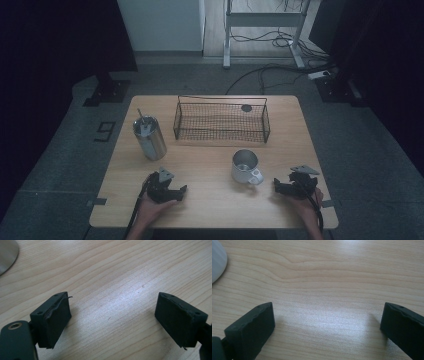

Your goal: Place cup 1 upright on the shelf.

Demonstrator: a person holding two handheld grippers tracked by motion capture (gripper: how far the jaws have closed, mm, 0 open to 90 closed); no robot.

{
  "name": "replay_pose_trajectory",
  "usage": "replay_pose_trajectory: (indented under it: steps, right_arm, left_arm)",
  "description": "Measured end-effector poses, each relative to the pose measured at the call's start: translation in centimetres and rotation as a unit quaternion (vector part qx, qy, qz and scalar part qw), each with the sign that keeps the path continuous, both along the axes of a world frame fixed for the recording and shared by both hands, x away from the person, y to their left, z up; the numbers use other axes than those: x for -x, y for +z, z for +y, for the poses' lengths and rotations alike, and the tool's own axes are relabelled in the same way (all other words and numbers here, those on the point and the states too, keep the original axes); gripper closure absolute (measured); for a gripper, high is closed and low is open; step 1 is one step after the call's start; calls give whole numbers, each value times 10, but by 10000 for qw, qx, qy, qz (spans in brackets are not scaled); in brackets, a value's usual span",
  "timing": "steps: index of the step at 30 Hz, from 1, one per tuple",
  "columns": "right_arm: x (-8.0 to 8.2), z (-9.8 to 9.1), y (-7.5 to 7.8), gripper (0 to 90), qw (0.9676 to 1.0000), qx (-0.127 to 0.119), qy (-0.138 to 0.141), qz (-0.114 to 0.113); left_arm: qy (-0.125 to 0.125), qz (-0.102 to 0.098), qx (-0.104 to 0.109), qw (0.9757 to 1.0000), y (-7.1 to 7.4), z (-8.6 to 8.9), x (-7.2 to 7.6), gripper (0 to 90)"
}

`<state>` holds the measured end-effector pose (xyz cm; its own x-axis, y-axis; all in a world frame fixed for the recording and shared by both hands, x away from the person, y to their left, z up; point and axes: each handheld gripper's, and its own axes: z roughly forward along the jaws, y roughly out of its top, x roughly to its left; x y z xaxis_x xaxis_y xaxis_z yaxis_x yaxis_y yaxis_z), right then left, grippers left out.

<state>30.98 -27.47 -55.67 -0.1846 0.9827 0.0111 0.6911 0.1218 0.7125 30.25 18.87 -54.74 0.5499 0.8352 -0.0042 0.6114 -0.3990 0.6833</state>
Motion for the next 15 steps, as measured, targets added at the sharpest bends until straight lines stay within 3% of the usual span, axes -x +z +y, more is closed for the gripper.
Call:
replay_pose_trajectory:
  steps: [15]
  right_arm:
    - [0, 0, 0, 0, 10000, -5, 3, -7]
  left_arm:
    - [96, 19, 9, 10000, 0, 0, 2, 124]
